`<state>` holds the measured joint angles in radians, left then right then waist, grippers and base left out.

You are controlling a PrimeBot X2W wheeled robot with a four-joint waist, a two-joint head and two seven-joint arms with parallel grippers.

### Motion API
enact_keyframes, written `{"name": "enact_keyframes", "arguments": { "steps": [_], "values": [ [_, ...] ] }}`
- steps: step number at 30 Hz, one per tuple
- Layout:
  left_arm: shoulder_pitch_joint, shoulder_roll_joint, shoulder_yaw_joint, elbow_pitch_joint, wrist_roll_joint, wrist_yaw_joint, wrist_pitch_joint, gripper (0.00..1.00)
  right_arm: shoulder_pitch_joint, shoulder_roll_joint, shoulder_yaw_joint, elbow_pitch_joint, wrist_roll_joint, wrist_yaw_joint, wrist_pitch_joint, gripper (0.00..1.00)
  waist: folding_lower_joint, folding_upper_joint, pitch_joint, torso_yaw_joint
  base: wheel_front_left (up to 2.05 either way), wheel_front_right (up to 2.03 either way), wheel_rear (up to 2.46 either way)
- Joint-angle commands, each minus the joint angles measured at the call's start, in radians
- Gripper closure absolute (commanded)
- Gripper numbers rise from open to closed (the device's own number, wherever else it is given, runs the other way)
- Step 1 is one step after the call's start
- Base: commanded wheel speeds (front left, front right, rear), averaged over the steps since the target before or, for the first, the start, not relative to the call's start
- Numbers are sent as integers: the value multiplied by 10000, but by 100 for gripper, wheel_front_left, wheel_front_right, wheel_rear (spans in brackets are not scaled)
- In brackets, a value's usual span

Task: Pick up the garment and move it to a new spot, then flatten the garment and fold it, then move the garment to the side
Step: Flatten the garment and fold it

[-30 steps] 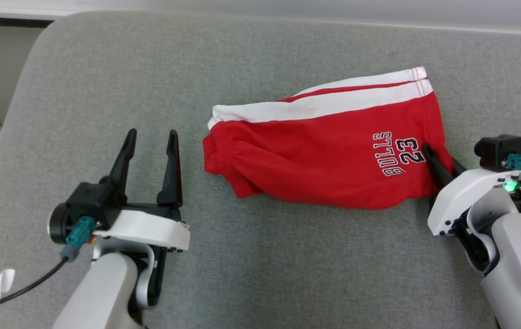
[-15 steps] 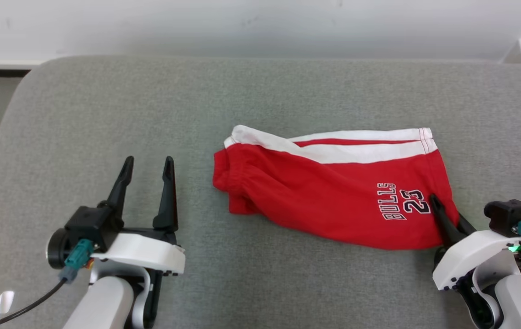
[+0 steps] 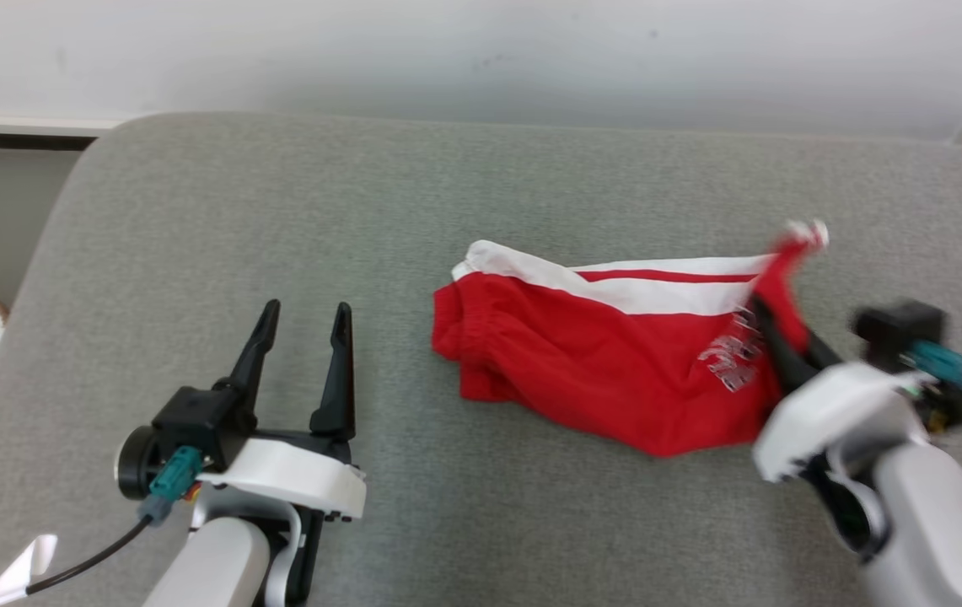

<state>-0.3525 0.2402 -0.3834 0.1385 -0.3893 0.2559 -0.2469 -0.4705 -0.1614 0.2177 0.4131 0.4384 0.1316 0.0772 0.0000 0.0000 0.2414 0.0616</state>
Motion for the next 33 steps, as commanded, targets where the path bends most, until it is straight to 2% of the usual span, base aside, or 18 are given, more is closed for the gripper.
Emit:
{"name": "enact_keyframes", "arguments": {
  "steps": [1,5,9,14,19,20,21,22,28,33],
  "values": [
    [-92,16,-2,34,-4,-13,-21,0,-280,151,359,-214,-86,-24,190,100,0,0,-45,135,0,0,0],
    [-176,-121,-87,124,-44,-61,-55,0,-1025,629,1569,-493,-11,-24,612,100,0,0,-45,434,0,0,0],
    [-275,-261,-131,201,-79,-114,-93,0,-1488,974,2741,-136,417,-24,535,100,0,0,14,815,0,0,0],
    [-356,-413,-127,318,-70,-163,-130,0,-1747,1100,3994,441,1289,-24,43,100,0,0,155,1162,0,0,0],
    [-369,-487,-58,435,-50,-184,-170,0,-1976,1091,5161,805,1808,-24,-394,100,0,0,219,1227,0,0,0],
    [-361,-497,-46,456,-32,-183,-176,0,-2001,1087,5289,912,1851,-24,-481,96,0,0,224,1216,0,0,0],
    [-348,-502,-24,485,-22,-185,-180,0,-2058,1086,5402,1009,1818,-24,-588,52,0,0,227,1195,0,0,0],
    [-338,-515,-10,502,-16,-194,-186,0,-2105,1092,5506,1062,1771,-24,-730,0,0,0,229,1170,0,0,0],
    [-191,-457,87,586,37,-245,-176,0,-2302,1090,6008,807,1216,-24,-2147,0,0,0,177,876,0,0,0],
    [-124,-384,173,547,117,-205,-171,0,-2297,734,5431,235,923,-24,-2967,0,0,0,140,628,0,0,0]
  ]
}}
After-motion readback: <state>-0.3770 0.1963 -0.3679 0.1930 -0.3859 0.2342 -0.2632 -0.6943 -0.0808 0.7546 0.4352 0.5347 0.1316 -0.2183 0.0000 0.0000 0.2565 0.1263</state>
